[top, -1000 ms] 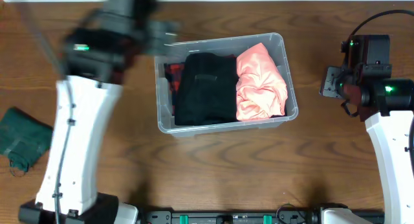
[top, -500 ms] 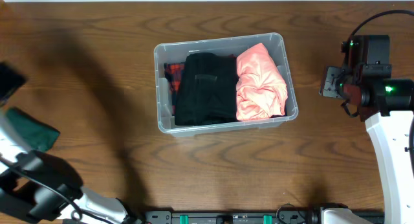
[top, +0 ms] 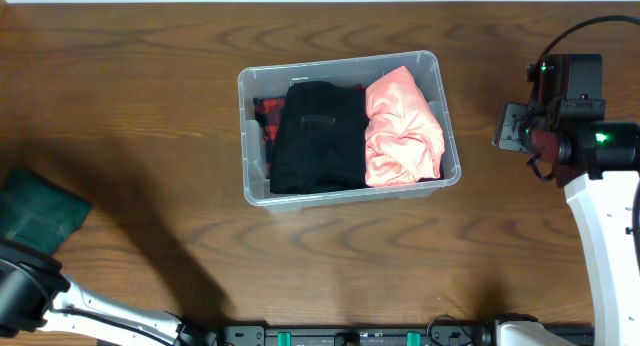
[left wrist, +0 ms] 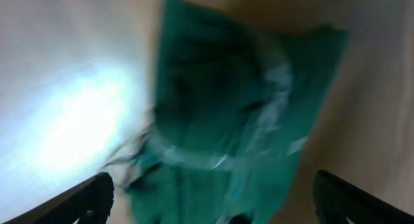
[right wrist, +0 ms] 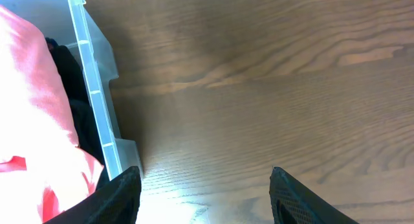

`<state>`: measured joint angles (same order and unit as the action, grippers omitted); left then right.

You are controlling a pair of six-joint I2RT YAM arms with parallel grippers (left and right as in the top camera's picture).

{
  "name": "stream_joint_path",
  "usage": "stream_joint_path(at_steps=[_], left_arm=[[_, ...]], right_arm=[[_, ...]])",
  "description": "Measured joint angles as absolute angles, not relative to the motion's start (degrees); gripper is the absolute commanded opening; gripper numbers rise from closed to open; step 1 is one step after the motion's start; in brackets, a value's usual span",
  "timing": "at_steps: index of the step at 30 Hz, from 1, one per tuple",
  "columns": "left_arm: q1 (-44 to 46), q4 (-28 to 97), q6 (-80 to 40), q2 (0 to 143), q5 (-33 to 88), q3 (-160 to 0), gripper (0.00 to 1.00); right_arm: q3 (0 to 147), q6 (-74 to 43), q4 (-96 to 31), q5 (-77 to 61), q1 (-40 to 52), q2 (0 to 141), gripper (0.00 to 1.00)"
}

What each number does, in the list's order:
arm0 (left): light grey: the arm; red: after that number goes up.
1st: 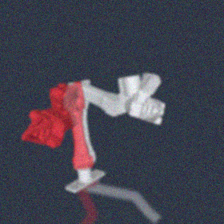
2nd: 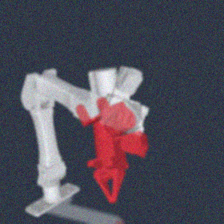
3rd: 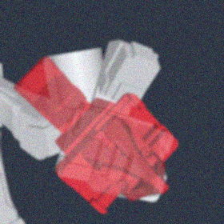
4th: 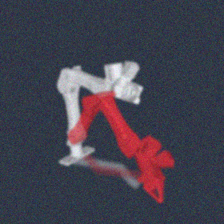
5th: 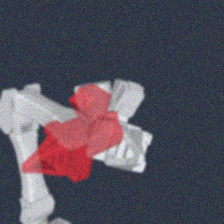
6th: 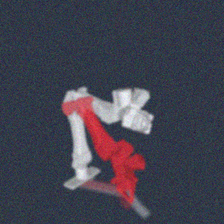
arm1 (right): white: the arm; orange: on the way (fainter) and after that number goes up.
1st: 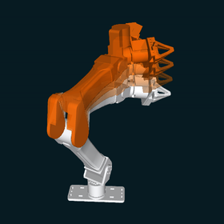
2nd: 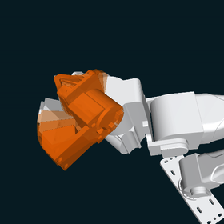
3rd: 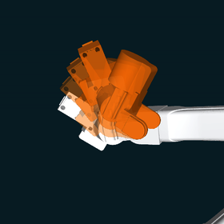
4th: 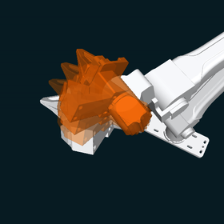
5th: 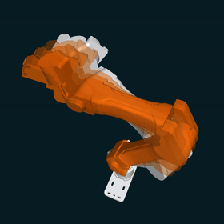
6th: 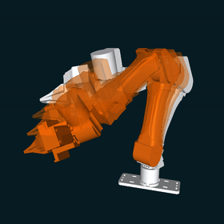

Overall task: Pack container
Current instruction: 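Move the left gripper to the dark green cloth and grasp it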

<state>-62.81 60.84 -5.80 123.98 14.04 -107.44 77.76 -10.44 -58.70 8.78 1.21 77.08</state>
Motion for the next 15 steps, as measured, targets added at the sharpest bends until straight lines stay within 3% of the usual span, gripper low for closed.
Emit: stream_joint_path(at_steps=[15], left_arm=[[-62.9, 49.1, 1.0, 125.5, 21.4, -93.9, 0.98]], right_arm=[[77.8, -10.4, -58.3, 8.8, 1.2, 77.1, 0.62]])
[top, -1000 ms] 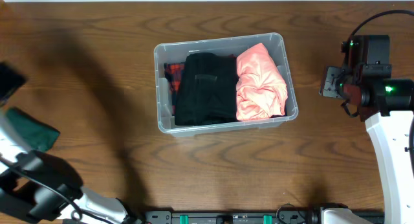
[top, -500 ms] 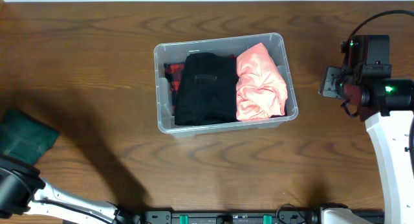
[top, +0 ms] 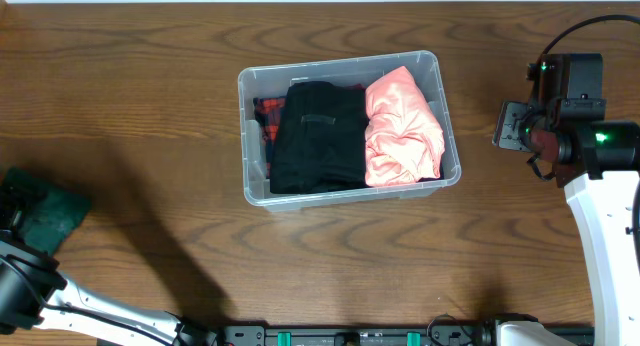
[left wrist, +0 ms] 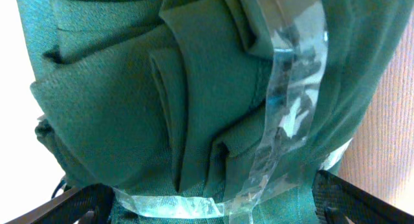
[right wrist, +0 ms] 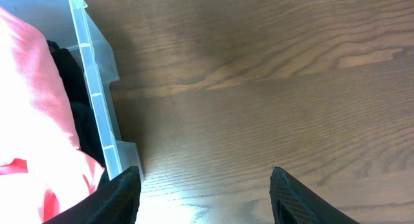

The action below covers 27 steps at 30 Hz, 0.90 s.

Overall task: Pack container
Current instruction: 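Move the left gripper to the dark green cloth and grasp it, then place the green cloth into the bin's left side and release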

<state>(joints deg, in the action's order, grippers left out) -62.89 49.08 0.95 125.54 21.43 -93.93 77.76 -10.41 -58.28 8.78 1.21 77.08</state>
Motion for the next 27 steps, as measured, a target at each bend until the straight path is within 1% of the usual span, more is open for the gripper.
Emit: stream_joint_path(at_steps=[3, 5, 9, 11, 17, 19, 21, 24, 26, 27], left_arm=[[-62.9, 48.3, 1.4, 124.9, 21.5, -92.9, 0.99], [-62.9, 48.0, 1.6, 124.8, 21.5, -92.6, 0.92], [-63.1, 47.9, 1.7, 124.8, 21.5, -92.3, 0.88], [-63.1, 48.0, 1.6, 124.8, 21.6, -92.3, 0.83], [-63.1, 48.6, 1.5, 124.8, 22.6, -91.5, 0.50], [-63.1, 48.9, 1.6, 124.9, 23.8, -91.3, 0.43], [-63.1, 49.0, 1.4, 125.0, 25.2, -91.2, 0.39], [-63.1, 49.1, 1.3, 125.3, 28.5, -91.0, 0.29], [-63.0, 49.1, 1.2, 125.5, 31.0, -90.8, 0.19], [-63.0, 49.0, 1.3, 125.5, 32.2, -90.6, 0.08]], right_arm=[[77.8, -10.4, -58.3, 8.8, 1.2, 77.1, 0.62], [77.8, -10.4, -58.3, 8.8, 1.2, 77.1, 0.62], [77.8, -10.4, -58.3, 8.8, 1.2, 77.1, 0.63], [77.8, -10.4, -58.3, 8.8, 1.2, 77.1, 0.62], [77.8, -10.4, -58.4, 8.8, 1.2, 77.1, 0.63], [77.8, -10.4, -58.4, 8.8, 1.2, 77.1, 0.63], [77.8, -10.4, -58.4, 8.8, 1.2, 77.1, 0.62], [77.8, -10.4, -58.5, 8.8, 1.2, 77.1, 0.63], [77.8, -10.4, -58.5, 8.8, 1.2, 77.1, 0.63], [77.8, -10.4, -58.5, 8.8, 1.2, 77.1, 0.63]])
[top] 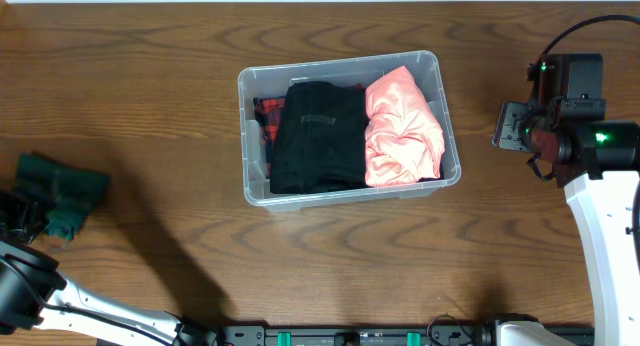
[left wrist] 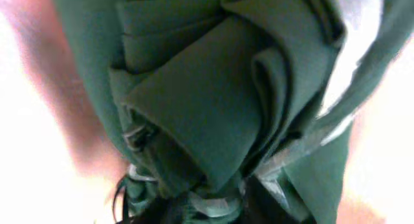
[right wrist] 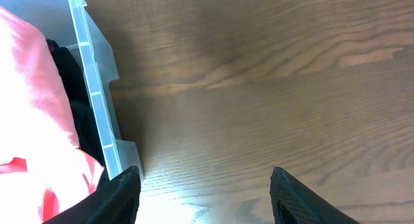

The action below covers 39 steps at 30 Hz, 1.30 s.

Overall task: Pack container
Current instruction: 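Place the green cloth into the bin's left side and release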

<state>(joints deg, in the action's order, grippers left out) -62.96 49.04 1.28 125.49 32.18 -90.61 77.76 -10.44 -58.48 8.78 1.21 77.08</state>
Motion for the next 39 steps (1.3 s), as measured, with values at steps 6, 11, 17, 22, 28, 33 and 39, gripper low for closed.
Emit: stream_joint_path(at_steps=[6, 11, 17, 22, 28, 33, 39], left_arm=[[-60.6, 48.8, 1.3, 125.2, 35.8, -90.2, 0.06], [-55.3, 48.6, 1.3, 120.6, 37.6, -88.8, 0.06], [-45.7, 48.6, 1.3, 107.5, 38.4, -88.6, 0.06], [-36.1, 48.6, 0.8, 94.9, 39.0, -88.6, 0.06], [-20.7, 48.9, -0.6, 83.0, 39.5, -88.6, 0.06], [-7.1, 49.5, -1.3, 79.1, 40.1, -88.6, 0.06], [3.2, 49.9, -1.5, 81.1, 40.1, -88.6, 0.06]], right_arm=[[77.8, -10.4, -58.5, 8.8, 1.2, 77.1, 0.63], [77.8, -10.4, -58.5, 8.8, 1.2, 77.1, 0.63], [77.8, -10.0, -58.9, 8.8, 1.2, 77.1, 0.63], [77.8, -10.0, -59.0, 8.8, 1.2, 77.1, 0.63], [77.8, -10.0, -59.0, 8.8, 1.2, 77.1, 0.63], [77.8, -9.9, -59.0, 8.8, 1.2, 77.1, 0.63], [77.8, -9.8, -59.0, 8.8, 1.2, 77.1, 0.63]])
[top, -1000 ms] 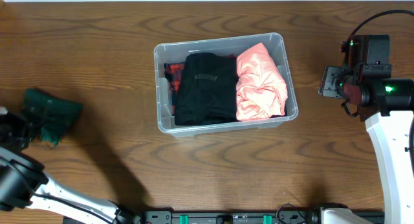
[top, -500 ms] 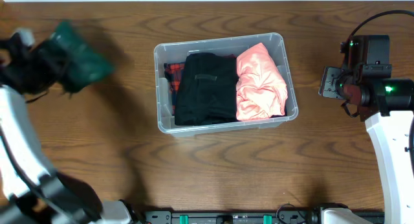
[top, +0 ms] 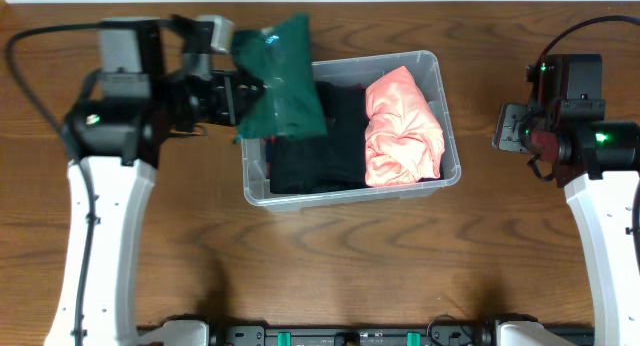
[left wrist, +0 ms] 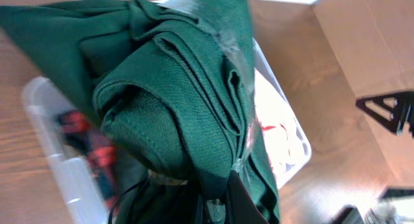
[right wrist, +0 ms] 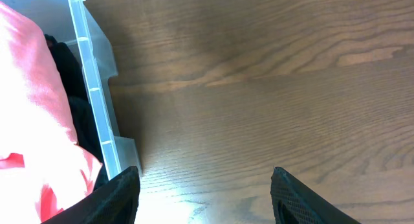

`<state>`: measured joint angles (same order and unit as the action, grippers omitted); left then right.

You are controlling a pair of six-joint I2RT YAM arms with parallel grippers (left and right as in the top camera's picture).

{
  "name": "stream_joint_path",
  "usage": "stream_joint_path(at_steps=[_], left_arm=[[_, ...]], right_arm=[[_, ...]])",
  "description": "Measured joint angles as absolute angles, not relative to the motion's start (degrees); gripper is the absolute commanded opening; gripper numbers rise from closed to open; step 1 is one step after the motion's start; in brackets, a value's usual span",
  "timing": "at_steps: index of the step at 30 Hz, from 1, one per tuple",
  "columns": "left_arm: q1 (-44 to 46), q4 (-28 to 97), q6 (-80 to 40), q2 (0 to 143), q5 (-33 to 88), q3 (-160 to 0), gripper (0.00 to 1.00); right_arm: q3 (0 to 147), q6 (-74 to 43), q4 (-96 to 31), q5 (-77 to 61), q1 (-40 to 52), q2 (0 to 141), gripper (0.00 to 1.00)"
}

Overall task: Pack container
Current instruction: 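Place the green cloth into the bin's left side and release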

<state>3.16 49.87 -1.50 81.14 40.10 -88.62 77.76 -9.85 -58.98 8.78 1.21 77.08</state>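
A clear plastic container (top: 440, 106) sits mid-table and holds a pink garment (top: 402, 126), a black garment (top: 330, 146) and a red plaid one at its left end. My left gripper (top: 240, 98) is shut on a folded green garment (top: 280, 81) bound with clear tape, hanging over the container's left end. The left wrist view fills with that green garment (left wrist: 168, 88), with the container (left wrist: 291, 130) below it. My right gripper (right wrist: 204, 201) stands open over bare table right of the container (right wrist: 90, 88).
The wooden table (top: 320, 266) surrounds the container on all sides. The right arm (top: 590, 176) stands at the right edge, the left arm (top: 100, 236) along the left side.
My left gripper, shut on the green garment at the table's far left edge, now holds it up over the container's left end. The right arm has not moved.
The green garment lay at the far left edge of the table with my left gripper open over it. Then the gripper was down on it, then shut on it with the cloth bunched. Now it hangs over the container. The right gripper stayed open and still.
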Motion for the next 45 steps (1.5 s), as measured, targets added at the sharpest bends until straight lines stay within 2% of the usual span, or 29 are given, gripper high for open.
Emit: stream_joint_path(at_steps=[11, 12, 14, 15, 18, 23, 24, 26, 31, 36, 45], left_arm=[[6.7, 56.2, -1.5, 93.9, 34.5, -88.6, 0.07], [6.7, 57.0, -1.5, 95.3, 34.0, -88.6, 0.14], [6.7, 58.6, -1.7, 97.4, 33.6, -88.6, 0.45], [6.7, 59.4, -1.4, 98.6, 33.5, -88.6, 0.51], [6.7, 60.6, -1.5, 101.1, 32.9, -88.6, 0.67], [6.2, 60.9, -1.6, 100.7, 30.3, -88.9, 0.77], [6.0, 60.9, -1.6, 100.1, 29.2, -89.2, 0.82], [5.8, 60.4, -1.5, 98.3, 25.8, -90.0, 0.98], [5.7, 54.4, -1.7, 89.7, 13.8, -91.8, 0.98], [6.5, 49.5, -1.7, 84.2, 8.7, -93.8, 0.98], [15.6, 50.0, -1.7, 94.4, 7.0, -92.6, 0.98]], right_arm=[[77.8, -9.8, -59.3, 8.8, 1.2, 77.1, 0.63], [77.8, -9.8, -59.3, 8.8, 1.2, 77.1, 0.63], [77.8, -9.8, -59.3, 8.8, 1.2, 77.1, 0.63], [77.8, -9.8, -59.3, 8.8, 1.2, 77.1, 0.63], [77.8, -9.8, -59.3, 8.8, 1.2, 77.1, 0.63], [77.8, -9.8, -59.3, 8.8, 1.2, 77.1, 0.63], [77.8, -9.8, -59.3, 8.8, 1.2, 77.1, 0.63], [77.8, -9.8, -59.3, 8.8, 1.2, 77.1, 0.63], [77.8, -9.8, -59.3, 8.8, 1.2, 77.1, 0.63], [77.8, -9.8, -59.2, 8.8, 1.2, 77.1, 0.63], [77.8, -9.8, -59.2, 8.8, 1.2, 77.1, 0.63]])
